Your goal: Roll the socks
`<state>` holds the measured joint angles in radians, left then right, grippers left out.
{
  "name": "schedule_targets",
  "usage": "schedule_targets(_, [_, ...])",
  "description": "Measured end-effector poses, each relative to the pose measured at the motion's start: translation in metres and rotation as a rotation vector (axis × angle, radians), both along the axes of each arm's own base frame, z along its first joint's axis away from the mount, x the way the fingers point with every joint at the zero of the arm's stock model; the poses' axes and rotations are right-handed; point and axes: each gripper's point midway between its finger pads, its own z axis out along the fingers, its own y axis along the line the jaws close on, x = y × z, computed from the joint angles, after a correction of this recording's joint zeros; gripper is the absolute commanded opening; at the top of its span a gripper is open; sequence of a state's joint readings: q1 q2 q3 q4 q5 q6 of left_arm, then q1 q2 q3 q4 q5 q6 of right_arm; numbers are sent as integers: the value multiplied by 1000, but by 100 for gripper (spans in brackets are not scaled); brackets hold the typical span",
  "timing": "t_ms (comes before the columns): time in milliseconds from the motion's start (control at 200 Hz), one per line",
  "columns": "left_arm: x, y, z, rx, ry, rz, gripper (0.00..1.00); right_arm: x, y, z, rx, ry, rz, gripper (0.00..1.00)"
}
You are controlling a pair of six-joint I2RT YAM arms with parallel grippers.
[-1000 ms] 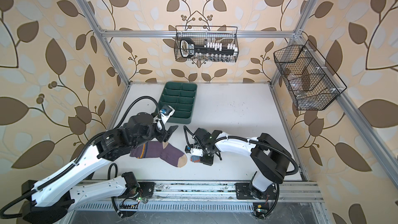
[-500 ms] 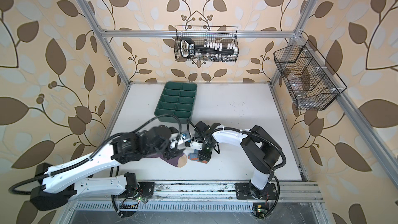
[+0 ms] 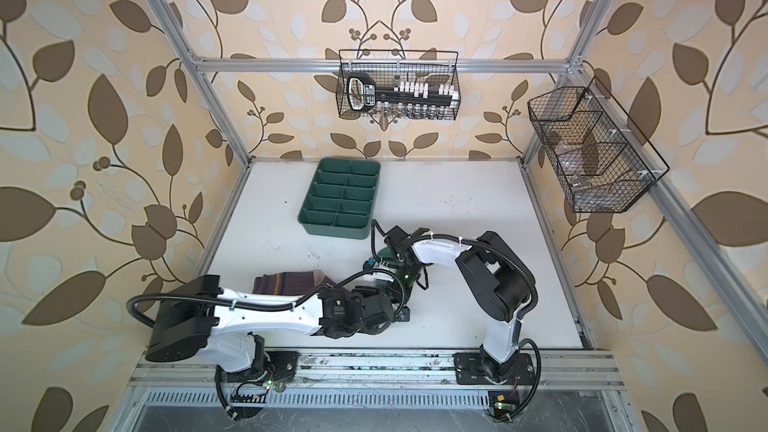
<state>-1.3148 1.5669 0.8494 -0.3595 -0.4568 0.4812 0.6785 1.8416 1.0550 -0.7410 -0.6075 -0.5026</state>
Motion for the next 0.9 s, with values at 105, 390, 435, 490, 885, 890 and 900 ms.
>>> schedule_targets(105, [6, -3, -19, 35, -10, 3, 63, 0, 0, 0, 5, -1, 5, 0])
schedule_targets(390, [19, -15, -25, 16, -44, 34, 31, 5, -5, 2, 10, -3, -9, 0])
schedule_targets(435, [17, -16, -27, 13, -32, 32, 21, 6, -6, 2, 9, -10, -10, 0])
schedule_targets(490, [17, -16, -30, 15, -27, 36, 11, 8, -7, 3, 9, -19, -14, 2])
schedule_targets(885, [24, -22, -27, -24, 13, 68, 1, 35, -33, 53, 121, -279, -123, 43])
schedule_targets(890, [25, -21, -27, -24, 13, 69, 1, 36, -33, 54, 123, -283, -124, 43])
schedule_targets(900, [26, -21, -27, -26, 15, 72, 1, 38, -34, 56, 125, -297, -131, 43])
